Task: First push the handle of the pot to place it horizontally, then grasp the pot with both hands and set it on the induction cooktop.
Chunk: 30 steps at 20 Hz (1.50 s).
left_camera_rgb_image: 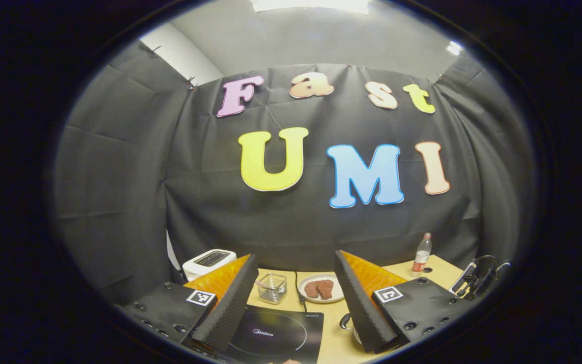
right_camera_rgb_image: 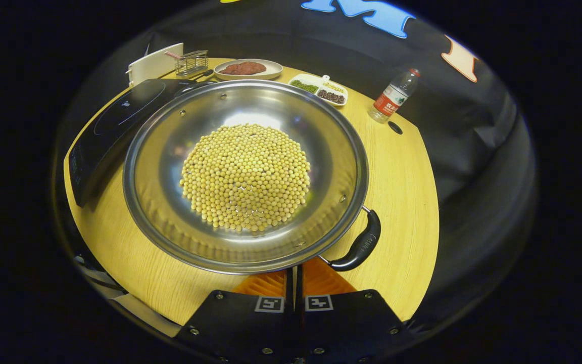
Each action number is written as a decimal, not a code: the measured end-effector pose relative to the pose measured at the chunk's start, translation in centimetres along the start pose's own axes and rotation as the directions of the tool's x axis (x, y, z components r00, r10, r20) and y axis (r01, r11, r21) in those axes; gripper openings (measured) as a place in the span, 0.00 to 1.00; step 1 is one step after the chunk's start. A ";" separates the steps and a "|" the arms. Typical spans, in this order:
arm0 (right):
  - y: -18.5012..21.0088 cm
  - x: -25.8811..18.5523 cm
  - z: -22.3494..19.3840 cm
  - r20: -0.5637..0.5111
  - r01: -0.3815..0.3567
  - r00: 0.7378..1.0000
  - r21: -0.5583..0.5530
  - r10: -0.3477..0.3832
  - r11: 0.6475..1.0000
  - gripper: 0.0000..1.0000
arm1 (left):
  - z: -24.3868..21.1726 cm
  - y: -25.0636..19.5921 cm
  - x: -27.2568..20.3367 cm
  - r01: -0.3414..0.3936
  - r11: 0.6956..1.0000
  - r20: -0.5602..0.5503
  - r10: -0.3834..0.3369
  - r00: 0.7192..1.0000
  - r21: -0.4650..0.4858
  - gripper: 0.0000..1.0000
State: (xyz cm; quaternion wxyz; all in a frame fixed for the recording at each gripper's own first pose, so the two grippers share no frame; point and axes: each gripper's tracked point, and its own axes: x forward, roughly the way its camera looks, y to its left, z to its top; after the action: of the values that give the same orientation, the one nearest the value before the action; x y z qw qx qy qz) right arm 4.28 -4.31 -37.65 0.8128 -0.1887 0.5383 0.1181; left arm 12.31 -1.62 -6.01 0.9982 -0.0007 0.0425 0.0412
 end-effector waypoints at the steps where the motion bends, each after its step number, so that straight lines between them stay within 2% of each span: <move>1: -0.4 0.2 0.1 0.003 0.007 1.000 0.011 -0.007 1.000 0.01 | 0.0 0.0 -0.1 -0.002 1.000 -0.001 0.002 1.000 0.004 0.94; 5: -1.7 0.8 0.6 0.020 0.023 1.000 0.050 -0.024 0.998 0.00 | 0.0 -0.2 -0.3 -0.010 1.000 -0.002 0.010 1.000 0.017 0.94; 6: -2.0 1.0 0.8 0.030 0.035 0.999 0.056 -0.037 0.998 0.01 | 0.0 -0.3 -0.3 -0.012 1.000 -0.002 0.012 1.000 0.018 1.00; 10: -3.9 1.6 1.8 0.061 0.108 0.991 0.114 -0.115 0.988 0.01 | -0.3 -0.5 -0.5 -0.018 1.000 -0.009 0.018 1.000 0.020 0.99; 15: -6.1 2.1 2.7 0.090 0.128 0.985 0.210 -0.150 0.969 0.01 | -0.8 -0.8 -0.6 -0.025 0.999 -0.017 0.025 1.000 0.025 0.96; 19: -7.0 2.5 3.6 0.123 0.144 0.976 0.244 -0.178 0.959 0.01 | -2.0 -1.1 -0.4 -0.026 0.999 -0.036 0.027 0.999 0.026 0.94; 20: -7.3 2.5 3.9 0.137 0.152 0.972 0.255 -0.191 0.955 0.01 | -2.5 -1.2 -0.5 -0.025 0.999 -0.040 0.027 0.999 0.031 0.96; 23: -7.6 1.9 3.8 0.156 0.147 0.968 0.285 -0.197 0.947 0.01 | -3.6 -1.9 -0.4 -0.016 0.999 -0.059 0.018 0.998 0.043 0.98; 26: -8.6 -0.4 4.1 0.212 0.138 0.952 0.344 -0.220 0.929 0.01 | -4.9 -2.7 -0.1 0.003 0.999 -0.079 0.000 0.997 0.035 0.98; 29: -8.6 -2.7 5.3 0.295 0.071 0.932 0.418 -0.210 0.906 0.01 | -5.6 -3.5 0.3 0.022 0.999 -0.091 -0.018 0.996 0.041 0.98; 30: -8.4 -3.5 5.8 0.332 0.037 0.923 0.431 -0.197 0.901 0.01 | -6.1 -3.8 0.5 0.030 0.999 -0.096 -0.026 0.995 0.039 0.94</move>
State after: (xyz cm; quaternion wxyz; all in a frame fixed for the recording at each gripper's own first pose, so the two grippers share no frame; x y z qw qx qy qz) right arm 11.06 -9.31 -30.94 0.9260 -0.0179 0.3768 -0.0163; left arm 12.61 -5.38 -12.15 0.9954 0.0169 0.0909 0.0261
